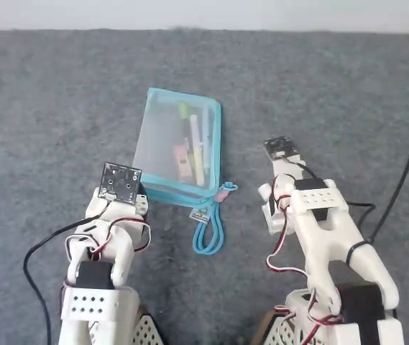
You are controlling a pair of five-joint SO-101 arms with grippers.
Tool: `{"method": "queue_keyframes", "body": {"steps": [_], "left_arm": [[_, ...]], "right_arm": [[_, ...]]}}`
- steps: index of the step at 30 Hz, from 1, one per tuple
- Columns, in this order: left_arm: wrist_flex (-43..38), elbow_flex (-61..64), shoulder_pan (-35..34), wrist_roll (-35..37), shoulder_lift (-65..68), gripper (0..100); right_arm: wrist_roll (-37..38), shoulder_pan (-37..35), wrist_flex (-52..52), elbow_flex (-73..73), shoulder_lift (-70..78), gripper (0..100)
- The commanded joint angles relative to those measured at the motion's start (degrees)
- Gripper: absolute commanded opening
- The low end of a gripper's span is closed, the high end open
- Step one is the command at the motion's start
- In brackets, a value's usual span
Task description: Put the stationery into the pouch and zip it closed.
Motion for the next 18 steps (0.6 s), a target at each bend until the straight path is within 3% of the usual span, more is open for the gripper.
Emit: {"method": "queue_keyframes", "body": {"steps": [1, 5, 18], "left_arm": [[-1.1, -2.9, -0.1, 0.2, -0.2, 1], [-1.1, -2.9, -0.1, 0.2, -0.2, 1], [-1.2, -2.9, -0.1, 0.1, -0.2, 1]], "right_arm": [[5.1, 1.0, 4.5, -4.1, -0.9, 20.9], [6.9, 1.1, 6.5, -3.9, -3.8, 28.2], [7.4, 1.2, 2.9, -0.2, -4.4, 26.0]]}}
